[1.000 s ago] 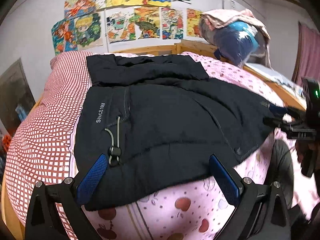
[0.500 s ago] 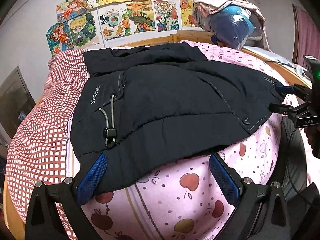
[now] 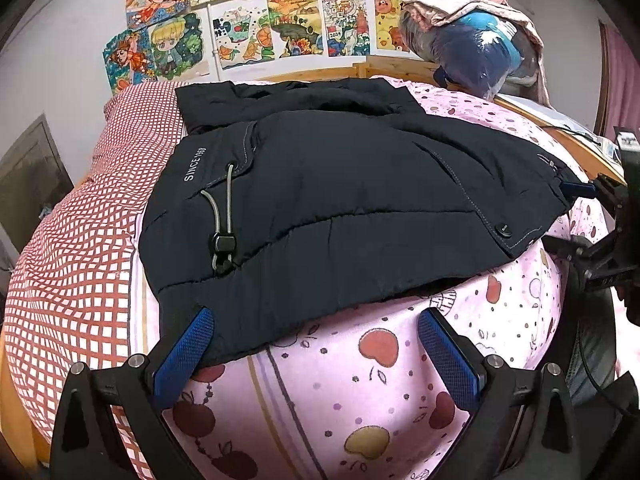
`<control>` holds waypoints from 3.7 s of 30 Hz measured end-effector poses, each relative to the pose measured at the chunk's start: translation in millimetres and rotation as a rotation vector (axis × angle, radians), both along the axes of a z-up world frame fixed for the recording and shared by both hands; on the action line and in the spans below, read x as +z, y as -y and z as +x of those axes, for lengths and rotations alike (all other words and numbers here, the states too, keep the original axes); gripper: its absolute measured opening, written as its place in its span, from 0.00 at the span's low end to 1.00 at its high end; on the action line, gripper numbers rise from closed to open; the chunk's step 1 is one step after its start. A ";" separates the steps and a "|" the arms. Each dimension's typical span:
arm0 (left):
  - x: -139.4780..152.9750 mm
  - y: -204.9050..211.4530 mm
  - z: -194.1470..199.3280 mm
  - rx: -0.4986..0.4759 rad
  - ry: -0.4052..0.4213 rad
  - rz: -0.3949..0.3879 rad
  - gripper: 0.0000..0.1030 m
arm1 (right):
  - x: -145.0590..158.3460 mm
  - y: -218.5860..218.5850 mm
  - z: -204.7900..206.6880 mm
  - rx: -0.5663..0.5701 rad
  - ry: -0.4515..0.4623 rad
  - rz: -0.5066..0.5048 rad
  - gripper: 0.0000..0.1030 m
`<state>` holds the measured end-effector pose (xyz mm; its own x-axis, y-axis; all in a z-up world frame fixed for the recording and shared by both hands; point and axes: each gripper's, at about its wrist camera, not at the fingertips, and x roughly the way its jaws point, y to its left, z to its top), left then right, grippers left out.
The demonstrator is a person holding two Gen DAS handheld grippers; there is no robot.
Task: Fold large clothes
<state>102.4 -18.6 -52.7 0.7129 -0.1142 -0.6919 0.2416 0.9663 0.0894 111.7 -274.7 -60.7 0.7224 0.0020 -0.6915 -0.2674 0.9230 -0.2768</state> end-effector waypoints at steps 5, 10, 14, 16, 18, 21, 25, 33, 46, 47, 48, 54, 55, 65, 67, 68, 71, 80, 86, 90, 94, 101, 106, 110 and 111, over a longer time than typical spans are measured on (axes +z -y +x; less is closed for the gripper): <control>-2.5 -0.5 -0.6 0.001 -0.004 0.006 1.00 | 1.7 -6.9 -2.7 -0.015 0.023 -0.008 0.98; -4.7 0.3 -1.6 0.002 -0.007 0.012 1.00 | 10.1 0.1 4.9 -0.067 0.067 0.039 0.98; -4.4 1.1 -0.5 0.004 -0.007 0.013 1.00 | 18.5 16.4 17.9 -0.093 0.080 0.162 0.98; -4.8 1.4 -0.1 0.005 -0.006 0.017 1.00 | 23.0 21.6 22.5 -0.095 0.090 0.211 0.98; -4.8 1.3 -1.2 0.007 0.002 0.018 1.00 | 28.3 25.4 25.5 -0.096 0.109 0.255 0.98; -3.2 0.2 -3.4 0.014 0.028 0.009 1.00 | 31.4 32.1 33.7 -0.099 0.139 0.312 0.98; -2.8 2.3 -7.1 0.031 0.068 0.026 1.00 | 30.3 38.9 40.7 -0.116 0.160 0.406 0.98; -0.5 21.3 -15.4 0.100 0.239 0.253 1.00 | 20.6 50.3 51.6 -0.127 0.166 0.513 0.98; 10.7 3.1 -5.8 0.176 0.280 0.213 0.94 | 7.8 30.9 33.0 -0.117 0.208 0.275 0.98; 11.0 2.9 -5.5 0.178 0.285 0.217 0.93 | 8.5 27.6 30.6 -0.116 0.221 0.235 0.98; 12.0 2.6 -5.5 0.180 0.292 0.219 0.92 | 7.9 24.8 29.0 -0.116 0.233 0.187 0.98; 14.7 8.8 -7.0 0.154 0.334 0.234 0.91 | 13.3 19.7 21.7 -0.135 0.268 0.074 0.98; 14.9 10.0 -7.3 0.151 0.339 0.237 0.91 | 15.2 21.7 20.8 -0.138 0.268 0.087 0.98; 7.5 16.2 -2.8 0.127 0.324 0.292 0.60 | 5.2 37.5 25.2 -0.195 0.262 0.113 0.93; 7.1 16.6 -0.5 0.133 0.321 0.303 0.40 | 4.7 35.8 24.7 -0.184 0.269 0.116 0.84; 7.7 15.7 1.0 0.137 0.316 0.305 0.34 | 4.6 34.2 24.8 -0.175 0.271 0.113 0.80; 14.9 12.4 4.9 0.119 0.302 0.261 0.24 | 5.1 30.8 23.3 -0.139 0.278 0.120 0.61; 57.2 -2.8 -12.6 0.140 0.369 0.134 0.13 | 25.1 24.8 6.5 -0.052 0.293 0.190 0.12; 67.2 -12.7 -35.9 0.153 0.369 0.095 0.13 | 41.2 25.4 -16.0 -0.031 0.329 0.244 0.10; 74.4 -18.5 -59.3 0.145 0.384 0.082 0.13 | 56.1 26.6 -40.1 -0.013 0.372 0.267 0.09; 85.2 -23.7 -76.5 0.136 0.380 0.064 0.13 | 69.0 27.7 -59.5 0.008 0.403 0.281 0.09; 87.1 -34.5 -71.0 0.126 0.301 -0.027 0.13 | 67.7 41.5 -56.3 0.020 0.363 0.388 0.09; 92.3 -39.1 -64.7 0.124 0.298 -0.071 0.13 | 67.0 49.8 -46.7 0.019 0.358 0.435 0.09; 98.7 -44.9 -57.7 0.121 0.294 -0.119 0.13 | 71.4 54.3 -37.3 0.024 0.363 0.476 0.09; 101.4 -46.3 -54.6 0.115 0.293 -0.128 0.13 | 73.1 55.9 -34.1 0.024 0.365 0.491 0.09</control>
